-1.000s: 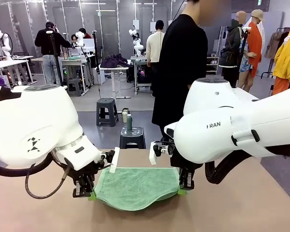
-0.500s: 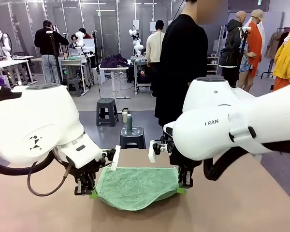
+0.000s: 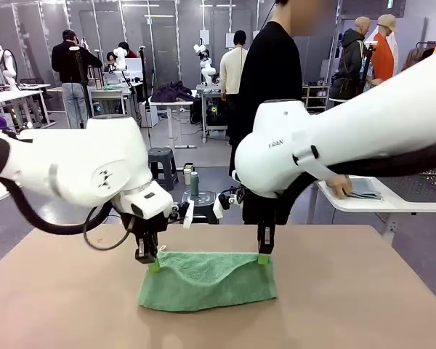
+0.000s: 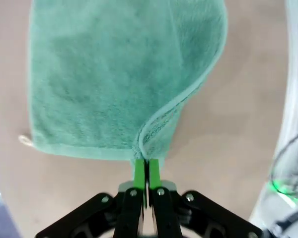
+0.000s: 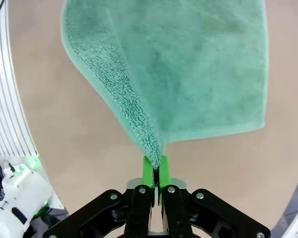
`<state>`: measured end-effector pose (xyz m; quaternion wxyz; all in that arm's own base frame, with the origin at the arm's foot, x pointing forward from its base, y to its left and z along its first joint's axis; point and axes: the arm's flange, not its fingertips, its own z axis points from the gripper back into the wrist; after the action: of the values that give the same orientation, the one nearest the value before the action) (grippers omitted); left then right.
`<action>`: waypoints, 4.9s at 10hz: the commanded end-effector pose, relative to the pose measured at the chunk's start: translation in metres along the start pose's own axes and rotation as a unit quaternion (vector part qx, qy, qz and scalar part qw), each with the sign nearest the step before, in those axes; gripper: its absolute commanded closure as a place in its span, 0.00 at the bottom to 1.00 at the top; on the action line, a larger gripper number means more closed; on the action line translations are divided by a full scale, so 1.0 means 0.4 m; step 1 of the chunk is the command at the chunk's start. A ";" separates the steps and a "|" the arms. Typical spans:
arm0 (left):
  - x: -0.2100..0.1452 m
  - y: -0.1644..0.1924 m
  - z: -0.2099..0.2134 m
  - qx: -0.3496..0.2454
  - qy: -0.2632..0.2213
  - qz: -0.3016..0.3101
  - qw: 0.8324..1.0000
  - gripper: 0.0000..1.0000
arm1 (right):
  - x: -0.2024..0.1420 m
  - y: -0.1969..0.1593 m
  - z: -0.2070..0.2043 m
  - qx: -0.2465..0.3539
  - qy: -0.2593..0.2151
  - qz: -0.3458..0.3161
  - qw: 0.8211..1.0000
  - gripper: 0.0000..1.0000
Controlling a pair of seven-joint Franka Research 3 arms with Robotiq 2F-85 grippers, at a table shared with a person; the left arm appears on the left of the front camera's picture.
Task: Fold the towels and place them in the basket.
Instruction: When a person lays out a Towel with hook on the table, fold it in half twice.
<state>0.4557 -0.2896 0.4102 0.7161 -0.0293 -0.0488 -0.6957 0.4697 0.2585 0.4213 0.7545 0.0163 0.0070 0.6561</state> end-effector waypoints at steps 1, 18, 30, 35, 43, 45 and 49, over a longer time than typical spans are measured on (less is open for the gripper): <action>0.030 0.104 0.015 -0.039 0.008 -0.015 0.999 0.96 | 0.035 -0.093 0.002 0.007 0.017 -0.011 1.000 0.95; -0.055 0.453 -0.179 -0.085 0.020 0.004 0.996 0.96 | 0.029 -0.460 -0.214 0.092 0.021 0.017 0.995 0.95; -0.077 0.449 -0.162 -0.068 0.002 -0.003 0.998 0.00 | 0.032 -0.455 -0.200 0.077 0.014 0.034 0.996 0.00; -0.067 0.453 -0.166 -0.071 0.008 0.004 0.997 0.00 | 0.035 -0.457 -0.200 0.079 0.008 0.026 0.996 0.00; -0.220 0.223 -0.037 -0.007 -0.011 0.212 0.977 0.00 | -0.010 -0.297 -0.111 0.057 0.022 -0.224 0.973 0.00; -0.308 0.086 0.012 0.005 -0.035 0.286 0.958 0.00 | -0.014 -0.258 -0.112 0.057 -0.002 -0.327 0.943 0.00; -0.454 -0.153 0.081 0.073 -0.090 0.329 0.937 0.00 | -0.005 -0.238 -0.141 0.054 -0.057 -0.499 0.863 0.00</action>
<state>0.4072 -0.1102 0.4196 0.9025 -0.0548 -0.1297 -0.4071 0.5710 0.2443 0.3644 0.9693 0.0850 0.0315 0.2284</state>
